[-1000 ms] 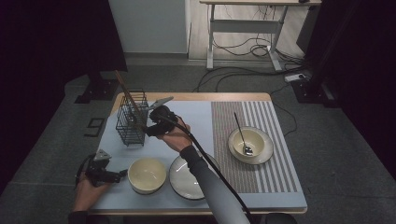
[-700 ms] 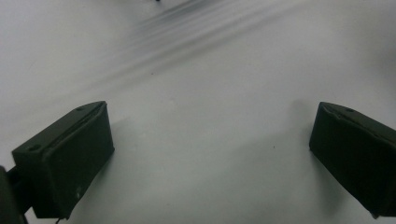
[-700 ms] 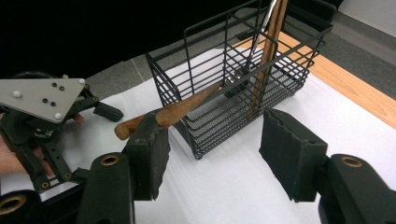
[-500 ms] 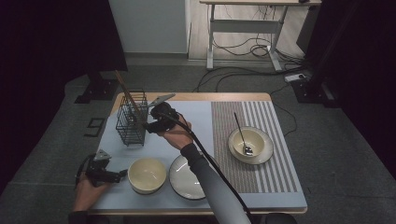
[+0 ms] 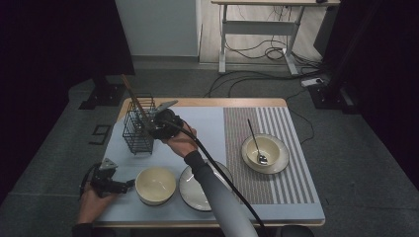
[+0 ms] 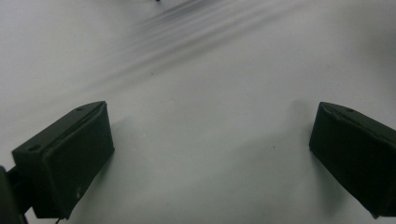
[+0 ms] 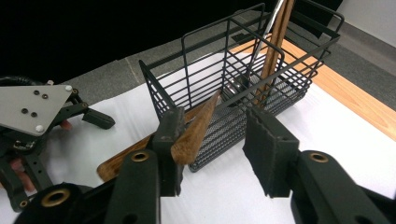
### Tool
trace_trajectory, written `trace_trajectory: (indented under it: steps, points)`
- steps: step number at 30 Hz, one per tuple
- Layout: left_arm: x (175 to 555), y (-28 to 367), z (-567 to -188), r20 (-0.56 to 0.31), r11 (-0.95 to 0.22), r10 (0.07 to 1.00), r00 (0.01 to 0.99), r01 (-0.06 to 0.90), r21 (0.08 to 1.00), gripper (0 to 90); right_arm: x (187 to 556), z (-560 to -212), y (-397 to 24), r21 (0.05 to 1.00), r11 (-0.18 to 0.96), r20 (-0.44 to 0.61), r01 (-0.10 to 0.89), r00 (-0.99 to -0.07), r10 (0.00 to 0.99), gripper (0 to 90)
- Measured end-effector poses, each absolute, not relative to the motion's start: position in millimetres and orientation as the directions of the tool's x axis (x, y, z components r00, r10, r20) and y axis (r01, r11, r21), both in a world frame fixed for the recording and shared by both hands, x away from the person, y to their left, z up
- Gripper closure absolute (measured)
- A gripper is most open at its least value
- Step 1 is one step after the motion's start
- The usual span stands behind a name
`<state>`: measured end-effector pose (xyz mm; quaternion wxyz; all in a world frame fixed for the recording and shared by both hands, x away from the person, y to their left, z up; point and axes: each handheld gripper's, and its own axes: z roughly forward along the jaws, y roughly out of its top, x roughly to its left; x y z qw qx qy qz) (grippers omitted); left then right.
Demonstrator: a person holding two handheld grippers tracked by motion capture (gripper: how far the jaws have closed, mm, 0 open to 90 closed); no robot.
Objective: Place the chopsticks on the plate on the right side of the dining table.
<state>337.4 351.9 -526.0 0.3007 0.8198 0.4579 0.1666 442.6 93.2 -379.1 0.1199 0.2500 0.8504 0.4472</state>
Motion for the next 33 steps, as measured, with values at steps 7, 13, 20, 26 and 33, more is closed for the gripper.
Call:
trace_trajectory:
  steps: [7,13,20,26,33]
  points:
    - [337.5,352.0,-525.9,-0.003,-0.399,0.851,0.525,0.651,0.645,0.0,441.9,-378.9,94.8,0.837,0.475,-0.033,0.271,-0.842,0.539,76.7]
    - [337.5,351.9,-526.0,-0.004,-0.399,0.851,0.525,0.651,0.646,0.0,437.9,-374.9,94.1,0.841,0.486,-0.079,0.237,-0.835,0.545,82.5]
    - [337.5,351.8,-526.0,-0.003,-0.398,0.852,0.524,0.651,0.646,0.0,436.4,-365.5,83.6,0.846,0.470,-0.053,0.251,-0.838,0.544,82.5]
    - [337.4,351.8,-526.1,-0.003,-0.398,0.852,0.524,0.651,0.647,0.0,432.9,-355.3,69.4,0.852,0.453,-0.022,0.262,-0.847,0.532,82.5]
    - [337.2,351.7,-525.9,-0.002,-0.400,0.851,0.525,0.651,0.645,0.0,425.4,-342.0,54.9,0.860,0.441,-0.013,0.258,-0.852,0.524,82.5]
